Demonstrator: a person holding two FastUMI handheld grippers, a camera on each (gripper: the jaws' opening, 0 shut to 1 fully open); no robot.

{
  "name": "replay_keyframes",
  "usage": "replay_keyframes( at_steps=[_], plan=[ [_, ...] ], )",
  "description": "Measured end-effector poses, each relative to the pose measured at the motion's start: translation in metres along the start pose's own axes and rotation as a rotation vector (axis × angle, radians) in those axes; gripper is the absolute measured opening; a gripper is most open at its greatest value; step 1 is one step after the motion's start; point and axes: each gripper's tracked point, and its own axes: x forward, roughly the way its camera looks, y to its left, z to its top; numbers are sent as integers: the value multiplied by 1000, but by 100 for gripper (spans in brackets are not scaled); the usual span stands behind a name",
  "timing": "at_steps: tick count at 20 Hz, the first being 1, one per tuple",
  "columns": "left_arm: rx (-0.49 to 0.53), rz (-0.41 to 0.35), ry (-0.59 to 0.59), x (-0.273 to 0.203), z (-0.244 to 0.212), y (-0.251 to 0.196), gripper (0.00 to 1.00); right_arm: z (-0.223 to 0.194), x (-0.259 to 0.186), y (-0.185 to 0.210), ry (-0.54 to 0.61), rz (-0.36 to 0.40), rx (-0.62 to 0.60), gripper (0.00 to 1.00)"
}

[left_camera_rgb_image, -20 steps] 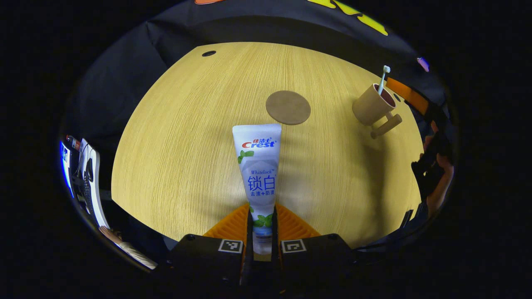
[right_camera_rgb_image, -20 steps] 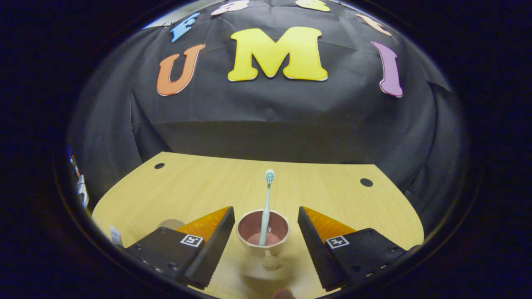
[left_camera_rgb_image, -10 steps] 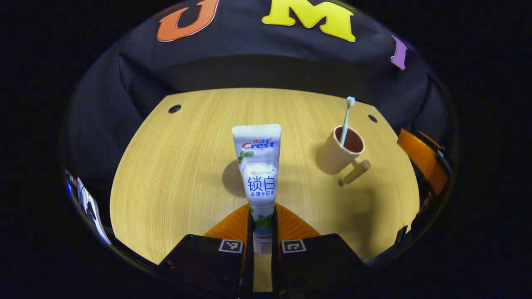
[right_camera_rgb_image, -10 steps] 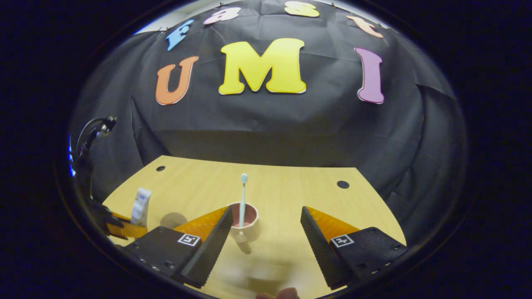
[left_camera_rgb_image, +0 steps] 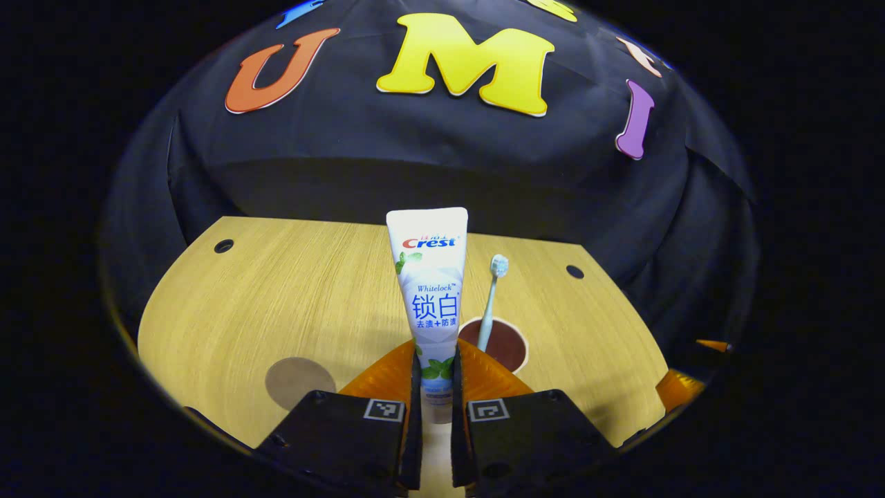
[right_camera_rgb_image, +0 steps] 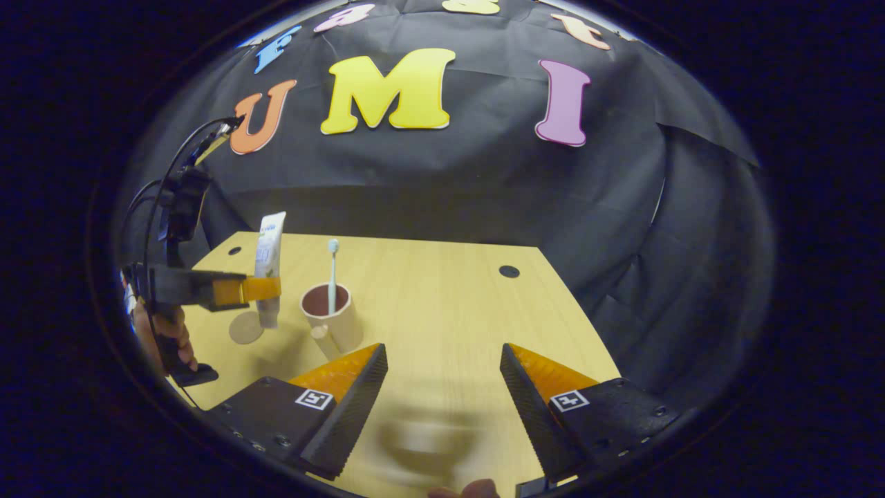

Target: Put the toothbrush and toothpaste on the desktop into the cup, then pick up the cup and place it on the coaster on the desktop.

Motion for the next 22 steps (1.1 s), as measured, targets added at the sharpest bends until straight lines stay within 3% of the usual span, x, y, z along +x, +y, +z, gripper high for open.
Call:
replay_keyframes(
  at_steps=[4, 7, 15, 22],
  plan=[
    [9, -1, -138, 22, 23, -18, 19, -22, -8, -25, 51, -29, 7, 97],
    [49, -4, -179, 29, 31, -24, 19, -38, -8, -34, 95, -37, 22, 97],
    [86, -37, -354, 15, 80, -39, 19, -42, 7, -25, 127, -9, 63, 96],
    [91, 1, -385, 44, 74, -44, 22, -52, 12, -32, 162, -16, 27, 97]
  ],
)
